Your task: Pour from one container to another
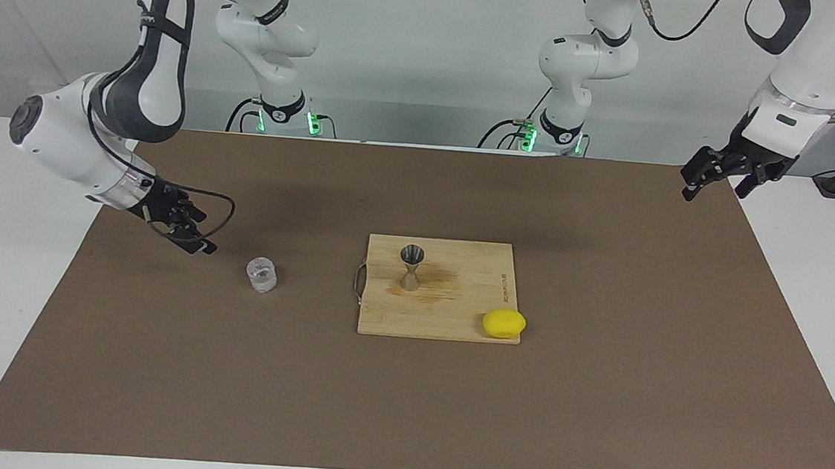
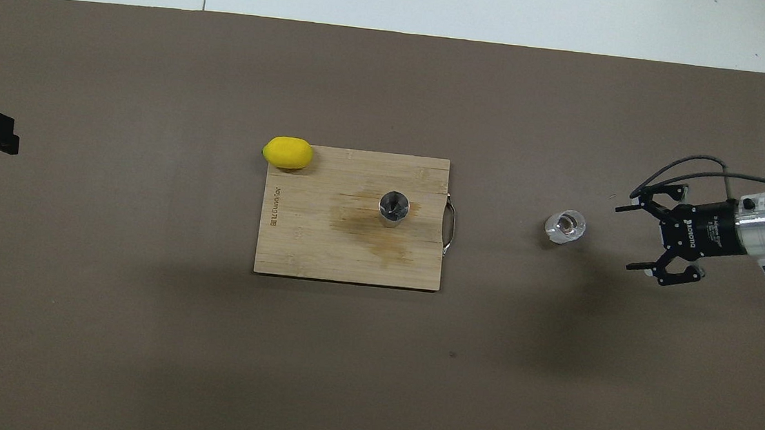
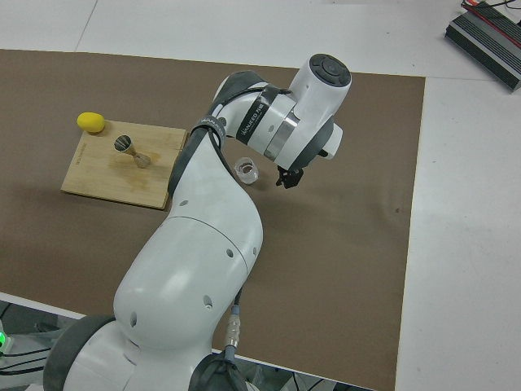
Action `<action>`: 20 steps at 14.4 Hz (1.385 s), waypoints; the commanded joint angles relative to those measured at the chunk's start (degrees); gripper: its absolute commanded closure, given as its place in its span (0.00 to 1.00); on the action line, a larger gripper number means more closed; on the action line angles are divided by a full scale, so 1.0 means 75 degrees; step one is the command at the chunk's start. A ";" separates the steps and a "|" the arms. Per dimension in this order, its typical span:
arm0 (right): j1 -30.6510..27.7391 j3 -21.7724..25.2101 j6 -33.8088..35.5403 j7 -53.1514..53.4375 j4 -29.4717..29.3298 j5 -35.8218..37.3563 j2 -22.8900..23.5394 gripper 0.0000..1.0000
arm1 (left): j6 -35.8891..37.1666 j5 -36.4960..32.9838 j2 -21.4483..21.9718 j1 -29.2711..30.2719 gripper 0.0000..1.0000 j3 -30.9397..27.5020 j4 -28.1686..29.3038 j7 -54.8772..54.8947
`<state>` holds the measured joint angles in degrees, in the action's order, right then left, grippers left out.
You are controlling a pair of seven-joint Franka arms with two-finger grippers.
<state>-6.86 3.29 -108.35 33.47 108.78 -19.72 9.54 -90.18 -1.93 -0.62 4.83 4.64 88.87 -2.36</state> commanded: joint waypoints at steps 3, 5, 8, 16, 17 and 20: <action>0.0305 -0.0051 -0.0342 -0.2303 -0.0159 0.1910 -0.0300 0.00 | 0.0071 -0.0013 0.0106 -0.0069 0.00 -0.0056 0.0092 -0.0060; 0.0457 -0.0075 -0.0342 -0.3018 -0.0416 0.2218 -0.0300 0.00 | 0.0071 -0.0013 0.0106 -0.0069 0.00 -0.0056 0.0092 -0.0060; 0.0610 -0.0075 -0.0202 -0.3536 -0.0675 0.2674 -0.0509 0.00 | 0.0024 -0.0013 0.0106 -0.0069 0.00 -0.0056 0.0092 -0.0060; 0.1452 0.0379 0.1294 -0.3572 -0.0920 0.3203 -0.1658 0.00 | -0.0023 -0.0013 0.0106 -0.0093 0.00 -0.0045 0.0092 -0.0060; 0.1500 0.0463 0.1809 -0.3642 -0.1304 0.3203 -0.1659 0.00 | -0.0035 -0.0001 0.0106 -0.0093 0.00 -0.0045 0.0092 -0.0060; 0.1501 0.0441 0.3030 -0.3713 -0.2466 0.3052 -0.1472 0.00 | -0.0058 0.0373 0.0106 -0.0070 0.00 -0.0045 0.0081 -0.0107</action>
<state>3.84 5.91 -90.60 7.26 96.09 2.92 -3.20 -90.24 -0.73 -0.62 4.83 4.73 88.87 -2.36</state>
